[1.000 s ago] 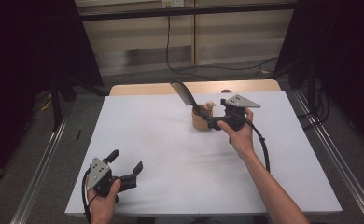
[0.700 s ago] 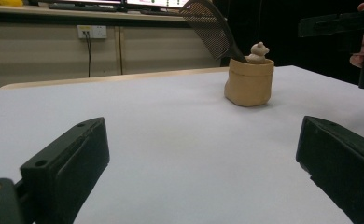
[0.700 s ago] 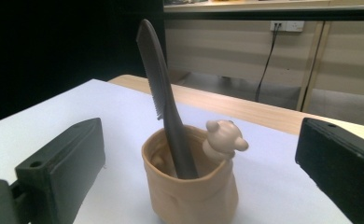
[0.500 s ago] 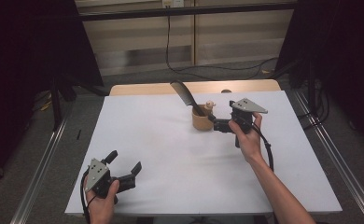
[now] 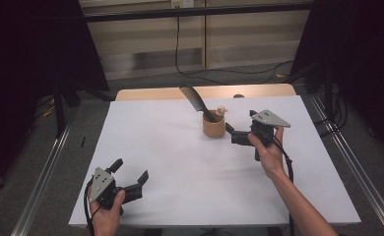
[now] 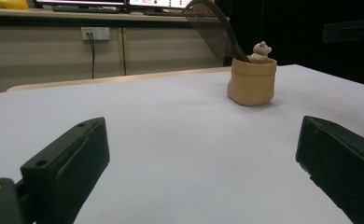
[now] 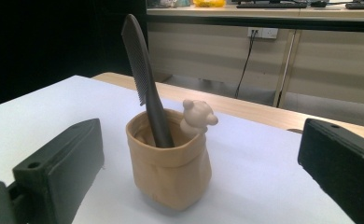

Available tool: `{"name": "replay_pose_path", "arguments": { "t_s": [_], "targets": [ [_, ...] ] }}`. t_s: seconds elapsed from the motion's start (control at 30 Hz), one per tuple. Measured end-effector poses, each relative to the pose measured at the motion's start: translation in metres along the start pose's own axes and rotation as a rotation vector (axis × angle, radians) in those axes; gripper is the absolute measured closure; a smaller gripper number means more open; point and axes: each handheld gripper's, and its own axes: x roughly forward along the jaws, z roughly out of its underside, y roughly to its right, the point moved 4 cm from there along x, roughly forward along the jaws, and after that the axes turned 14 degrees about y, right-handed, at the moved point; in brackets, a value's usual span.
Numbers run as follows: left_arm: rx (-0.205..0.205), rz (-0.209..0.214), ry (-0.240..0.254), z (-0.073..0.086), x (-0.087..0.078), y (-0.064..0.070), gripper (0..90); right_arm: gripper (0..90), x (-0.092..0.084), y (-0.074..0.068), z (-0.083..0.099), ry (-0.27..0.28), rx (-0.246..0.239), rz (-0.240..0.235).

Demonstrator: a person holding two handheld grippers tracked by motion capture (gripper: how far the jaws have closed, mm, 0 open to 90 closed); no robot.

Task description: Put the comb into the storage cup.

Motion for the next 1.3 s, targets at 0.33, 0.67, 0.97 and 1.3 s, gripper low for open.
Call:
{"name": "replay_pose_path", "arguments": {
  "t_s": [0.33, 0.67, 0.97, 1.3],
  "targets": [
    [-0.002, -0.002, 0.000, 0.000, -0.002, -0.002, 2.9, 0.0, -0.014, -0.002, 0.000, 0.026, -0.007, -0.018],
    [0.016, -0.014, -0.008, 0.000, -0.002, -0.001, 2.9, 0.0, -0.030, 0.000, -0.004, 0.049, -0.003, -0.006],
    [0.009, -0.008, -0.007, 0.001, -0.002, -0.002, 2.8, 0.0, -0.042, -0.001, 0.001, 0.039, -0.005, 0.001],
    [-0.002, -0.005, 0.001, 0.000, -0.002, -0.003, 2.8, 0.0, -0.061, 0.005, 0.009, 0.052, -0.032, 0.038]
  ]
}}
